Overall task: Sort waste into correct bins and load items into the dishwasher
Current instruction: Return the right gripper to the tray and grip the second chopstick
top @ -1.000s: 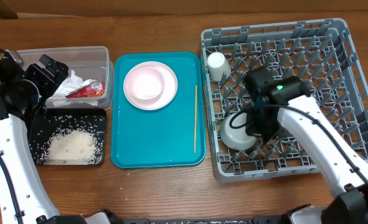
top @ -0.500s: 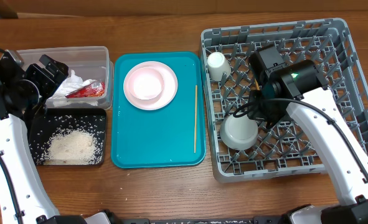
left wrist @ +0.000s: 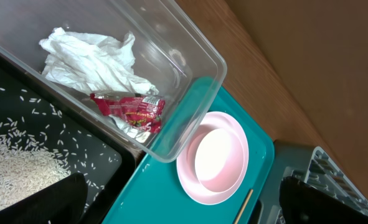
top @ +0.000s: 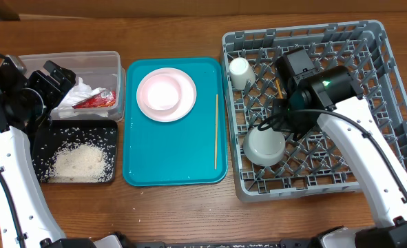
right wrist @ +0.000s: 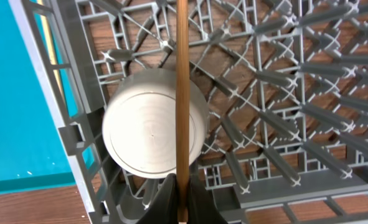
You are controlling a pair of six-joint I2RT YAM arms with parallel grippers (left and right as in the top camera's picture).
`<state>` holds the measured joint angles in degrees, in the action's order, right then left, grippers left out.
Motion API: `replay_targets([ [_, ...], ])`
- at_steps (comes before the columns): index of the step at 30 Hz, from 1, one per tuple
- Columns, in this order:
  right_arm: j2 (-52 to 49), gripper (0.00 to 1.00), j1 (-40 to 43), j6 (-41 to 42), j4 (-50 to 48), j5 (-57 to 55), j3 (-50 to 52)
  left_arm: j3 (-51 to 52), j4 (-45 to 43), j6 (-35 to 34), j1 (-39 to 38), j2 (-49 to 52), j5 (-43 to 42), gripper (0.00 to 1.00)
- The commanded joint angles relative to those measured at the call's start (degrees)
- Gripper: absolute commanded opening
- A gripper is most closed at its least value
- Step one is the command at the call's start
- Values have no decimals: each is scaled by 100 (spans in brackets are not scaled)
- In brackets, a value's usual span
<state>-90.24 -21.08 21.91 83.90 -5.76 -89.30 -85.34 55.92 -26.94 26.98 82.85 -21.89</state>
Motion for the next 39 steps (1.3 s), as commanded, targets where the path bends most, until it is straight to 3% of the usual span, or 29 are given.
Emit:
replay_targets([
  [1,52,4,24,-278,-133,28,-210,-149,-4,-52,-37,-2,0,100],
  [4,52,5,24,-402,-282,24,-195,-149,-2,-52,-37,-2,2,100],
  [6,52,13,28,-400,-286,-44,-184,-149,-2,-52,-37,-2,2,100],
  [9,52,41,28,-398,-210,-264,-173,-149,-2,-52,-37,-2,2,100],
  [11,52,54,28,-396,-52,-382,-173,-149,-4,-50,-37,-2,2,100],
  [18,52,54,26,-48,-98,149,-173,-149,-4,-52,-37,-2,0,100],
  [23,52,47,-125,-48,-859,1707,-66,-149,-4,-52,-37,-2,2,100],
  [28,-76,46,-667,293,-1862,2015,227,-149,-2,-52,-37,-2,2,100],
  [32,-601,45,-1488,949,-2739,1176,463,-149,-2,-52,-37,-2,0,100],
  [39,-1799,45,-2411,2070,-3171,-898,463,-149,-2,-50,-37,-2,2,100],
])
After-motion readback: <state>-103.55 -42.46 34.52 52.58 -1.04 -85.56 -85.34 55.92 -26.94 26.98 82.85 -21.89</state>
